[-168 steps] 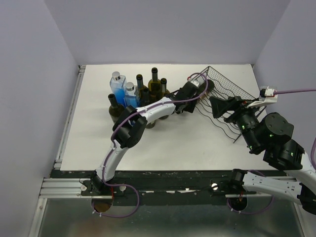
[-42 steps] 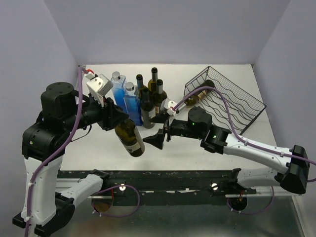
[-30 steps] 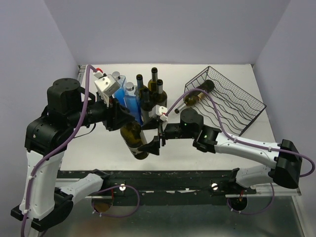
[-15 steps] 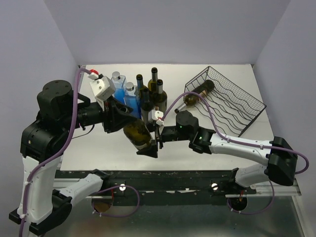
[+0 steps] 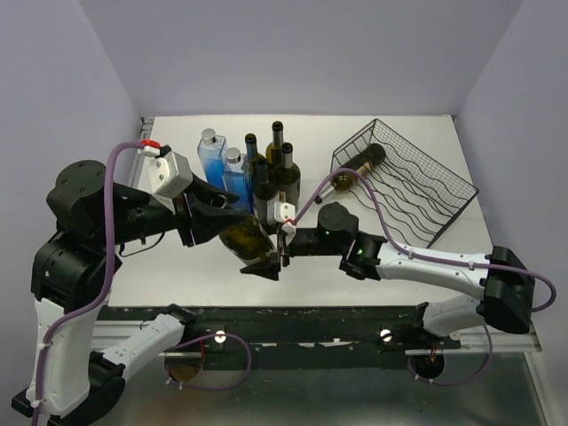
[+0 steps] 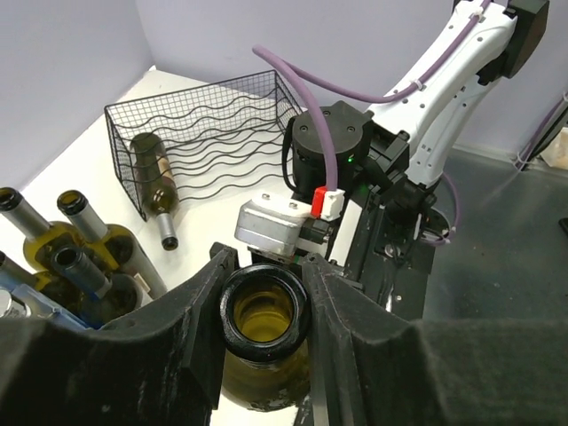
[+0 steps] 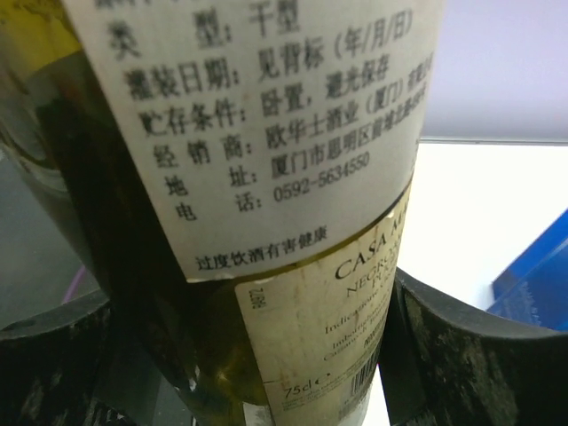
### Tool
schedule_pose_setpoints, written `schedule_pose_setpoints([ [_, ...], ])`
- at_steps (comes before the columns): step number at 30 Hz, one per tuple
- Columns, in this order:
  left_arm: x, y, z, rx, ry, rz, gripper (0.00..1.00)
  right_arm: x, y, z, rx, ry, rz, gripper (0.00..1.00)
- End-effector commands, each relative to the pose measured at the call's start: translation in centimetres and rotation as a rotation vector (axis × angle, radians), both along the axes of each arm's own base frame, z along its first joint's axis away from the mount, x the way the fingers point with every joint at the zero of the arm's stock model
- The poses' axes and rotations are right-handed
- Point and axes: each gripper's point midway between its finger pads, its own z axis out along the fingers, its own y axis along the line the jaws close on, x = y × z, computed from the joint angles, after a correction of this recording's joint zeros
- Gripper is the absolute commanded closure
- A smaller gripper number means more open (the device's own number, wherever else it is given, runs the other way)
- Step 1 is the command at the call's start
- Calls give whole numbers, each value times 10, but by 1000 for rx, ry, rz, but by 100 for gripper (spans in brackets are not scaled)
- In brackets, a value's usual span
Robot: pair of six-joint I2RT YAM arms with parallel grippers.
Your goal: Put the wine bottle on the wine rack
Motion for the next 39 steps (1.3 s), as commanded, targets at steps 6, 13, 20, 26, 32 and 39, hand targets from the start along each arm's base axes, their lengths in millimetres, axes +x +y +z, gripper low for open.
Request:
schedule_pose_setpoints([
  [6,-1,13,23,-50,-154,81,1,53,-37,46,8,-280,-311,99],
  [13,4,25,40,-87,-179,186,1,84,-86,68,-37,-499,-555,99],
  [20,-2,36,65,-159,-196,242,1,106,-133,72,-192,-719,-732,99],
  [26,-3,38,64,-168,-188,254,1,113,-155,80,-287,-884,-789,99],
  [32,19,34,36,-98,-73,299,1,115,-170,92,-349,-1088,-814,99],
  [39,34,12,-31,87,234,217,1,114,-178,100,-424,-1279,-812,99],
])
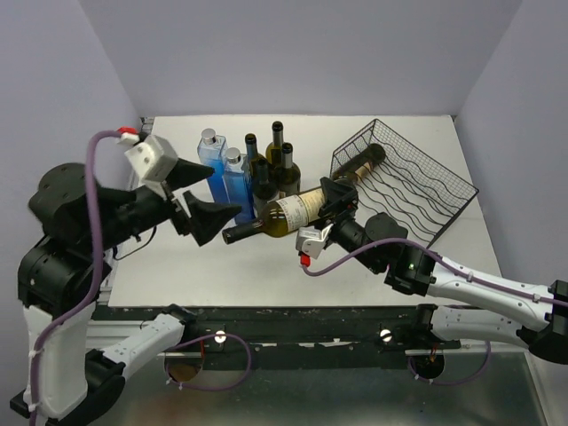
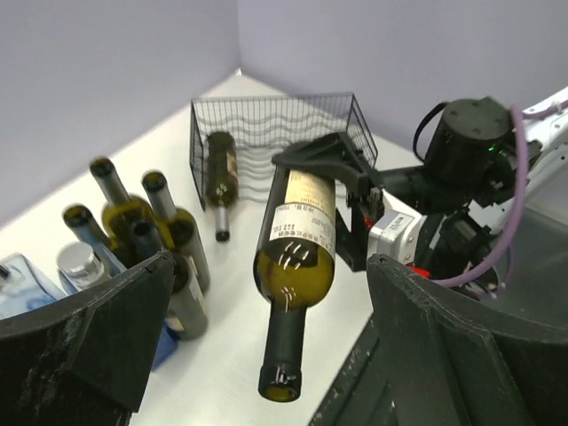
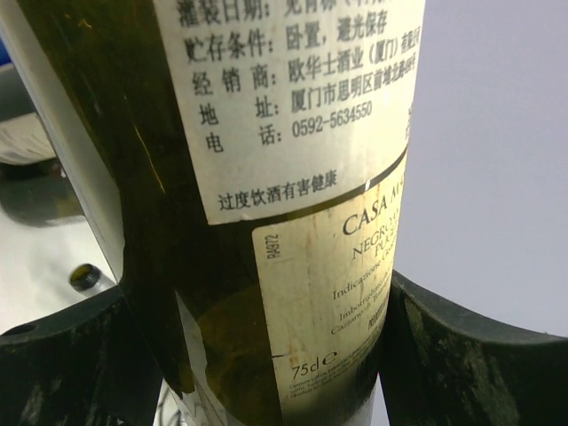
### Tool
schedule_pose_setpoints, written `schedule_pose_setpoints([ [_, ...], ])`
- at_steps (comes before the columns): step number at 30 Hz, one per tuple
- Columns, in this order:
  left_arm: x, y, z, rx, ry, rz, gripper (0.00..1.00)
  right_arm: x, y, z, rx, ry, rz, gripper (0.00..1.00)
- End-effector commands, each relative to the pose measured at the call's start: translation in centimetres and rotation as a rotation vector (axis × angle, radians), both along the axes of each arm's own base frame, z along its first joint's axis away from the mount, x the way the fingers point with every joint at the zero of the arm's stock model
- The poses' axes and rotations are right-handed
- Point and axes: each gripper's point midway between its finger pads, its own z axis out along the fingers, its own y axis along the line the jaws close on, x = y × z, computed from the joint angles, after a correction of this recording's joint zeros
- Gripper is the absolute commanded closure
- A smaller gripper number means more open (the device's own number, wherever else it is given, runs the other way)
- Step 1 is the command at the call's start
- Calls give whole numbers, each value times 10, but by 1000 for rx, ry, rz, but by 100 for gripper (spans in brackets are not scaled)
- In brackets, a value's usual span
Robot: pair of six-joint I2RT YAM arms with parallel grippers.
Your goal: Put the wine bottle on the wine rack
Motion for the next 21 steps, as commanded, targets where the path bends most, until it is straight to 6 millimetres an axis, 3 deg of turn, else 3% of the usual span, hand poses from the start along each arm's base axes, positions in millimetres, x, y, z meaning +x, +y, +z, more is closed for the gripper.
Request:
schedule_pose_setpoints([
  [1,13,-18,-66,123,302,-63,1,1,-18,57,49,-211,-50,99],
  [6,3,-34,-111,200,423,-222,1,0,-17,56,10,-230,-45,99],
  [11,3,-41,-147,314,488,-264,3,-1,-19,61,9,-244,-46,99],
  [21,14,-45,-179,407,527,-242,11,-2,-20,64,40,-241,-43,99],
])
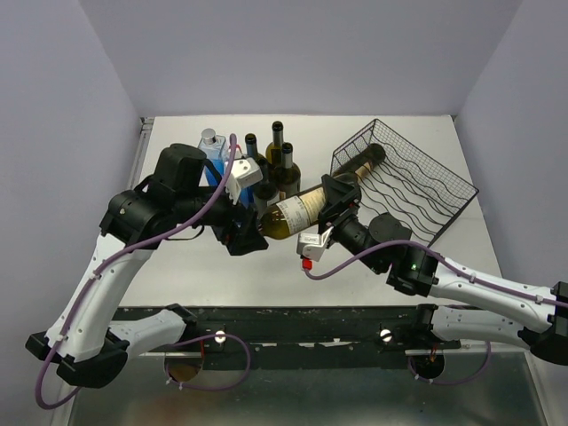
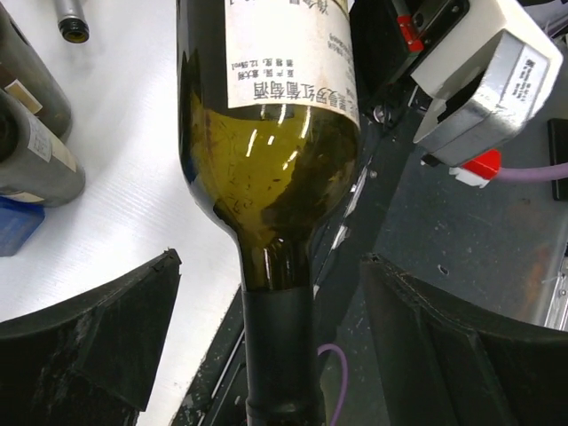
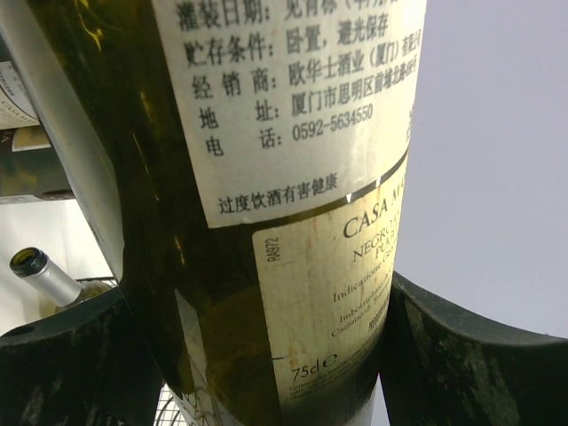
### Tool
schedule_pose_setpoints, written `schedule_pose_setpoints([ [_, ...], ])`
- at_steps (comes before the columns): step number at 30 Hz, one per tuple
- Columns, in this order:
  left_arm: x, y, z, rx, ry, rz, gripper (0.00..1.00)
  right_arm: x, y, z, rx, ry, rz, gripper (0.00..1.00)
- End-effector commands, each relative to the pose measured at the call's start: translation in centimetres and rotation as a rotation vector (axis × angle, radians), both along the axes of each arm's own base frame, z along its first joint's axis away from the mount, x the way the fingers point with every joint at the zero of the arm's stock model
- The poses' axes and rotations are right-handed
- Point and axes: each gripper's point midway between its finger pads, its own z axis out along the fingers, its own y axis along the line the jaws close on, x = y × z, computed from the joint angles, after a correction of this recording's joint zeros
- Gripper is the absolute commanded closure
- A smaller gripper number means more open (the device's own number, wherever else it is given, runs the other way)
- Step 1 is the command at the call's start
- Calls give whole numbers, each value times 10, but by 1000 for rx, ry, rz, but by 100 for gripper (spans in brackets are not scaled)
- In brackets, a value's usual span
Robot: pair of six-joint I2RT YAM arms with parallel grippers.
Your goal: Put the wine bottle on the wine rack
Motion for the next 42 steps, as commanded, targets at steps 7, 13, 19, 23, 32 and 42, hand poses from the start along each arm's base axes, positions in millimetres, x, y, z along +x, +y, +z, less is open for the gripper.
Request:
schedule_pose_setpoints([
  [7,26,0,-20,144,-47,46,27,-4,-11,53,203,-86,-5,99],
  [13,27,-2,-34,196,-27,35,51,-3,-13,55,234,-81,-18,99],
  [19,32,1,-38,219,-29,63,100,-2,-15,52,240,-71,-29,99],
  [23,43,-1,-29,193,-70,113,100,-2,-15,52,252,-75,-32,95],
  [32,65,-5,6,92,-166,238,100,-8,-17,35,209,-37,0,0],
  [42,82,-15,19,82,-235,214,100,-36,-32,47,330,108,114,0],
])
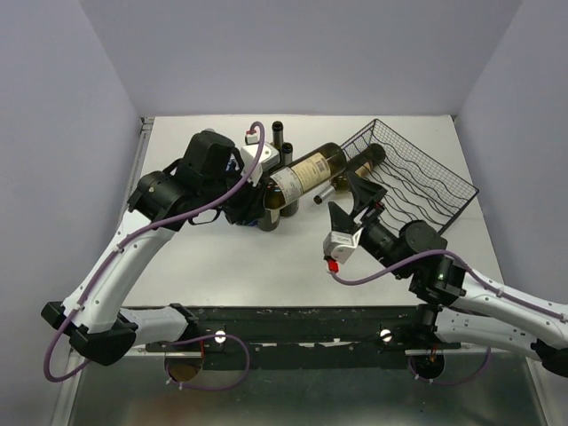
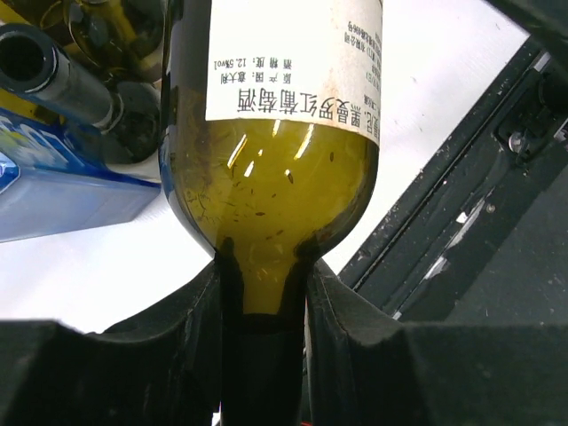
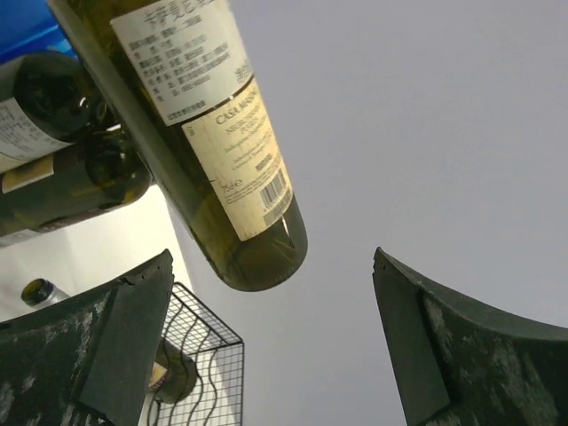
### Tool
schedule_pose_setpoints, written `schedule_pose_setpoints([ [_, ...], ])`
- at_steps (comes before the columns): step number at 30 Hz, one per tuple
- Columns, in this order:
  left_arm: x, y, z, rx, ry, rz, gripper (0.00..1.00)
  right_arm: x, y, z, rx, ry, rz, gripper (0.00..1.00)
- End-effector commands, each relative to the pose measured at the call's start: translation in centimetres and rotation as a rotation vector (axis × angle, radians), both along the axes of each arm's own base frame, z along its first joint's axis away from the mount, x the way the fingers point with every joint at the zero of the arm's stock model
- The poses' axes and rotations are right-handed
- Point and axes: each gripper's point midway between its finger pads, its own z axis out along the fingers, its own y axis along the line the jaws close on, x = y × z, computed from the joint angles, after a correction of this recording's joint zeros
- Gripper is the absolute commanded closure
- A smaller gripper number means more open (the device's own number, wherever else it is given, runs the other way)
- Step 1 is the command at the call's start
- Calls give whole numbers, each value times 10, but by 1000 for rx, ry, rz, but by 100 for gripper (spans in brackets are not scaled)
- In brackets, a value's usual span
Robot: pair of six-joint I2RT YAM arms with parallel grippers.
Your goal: Put the wine bottle on the wine rack
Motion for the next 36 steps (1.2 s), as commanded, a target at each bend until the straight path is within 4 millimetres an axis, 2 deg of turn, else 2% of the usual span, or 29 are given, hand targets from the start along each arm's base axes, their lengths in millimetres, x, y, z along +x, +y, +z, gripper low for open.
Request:
schedule_pose_setpoints([
  [1,19,-18,38,-121,-153,-20,100,-21,-9,28,191,122,97,0],
  [3,17,-25,32,-148,-146,-50,100,-28,-20,52,335,175,116,0],
  [7,12,-41,8,-205,-117,-88,100,-37,-42,93,613,272,142,2],
  [8,9,-48,-4,-221,-99,-98,100,-38,-48,104,685,296,142,3],
  [12,9,-69,-45,-241,-40,-86,100,-42,-60,126,861,383,162,5],
  [15,12,-86,-75,-228,-8,-56,100,-42,-66,132,927,393,162,5],
  [18,22,-100,-101,-183,3,-4,100,-38,-72,130,970,397,133,5],
  [21,28,-116,-117,-170,31,-1,100,-37,-71,125,973,406,127,5],
  [28,47,-147,-144,-129,67,-9,100,-39,-80,131,1000,396,123,5],
  [36,69,-173,-152,-145,70,7,100,-43,-91,133,1016,405,113,6],
])
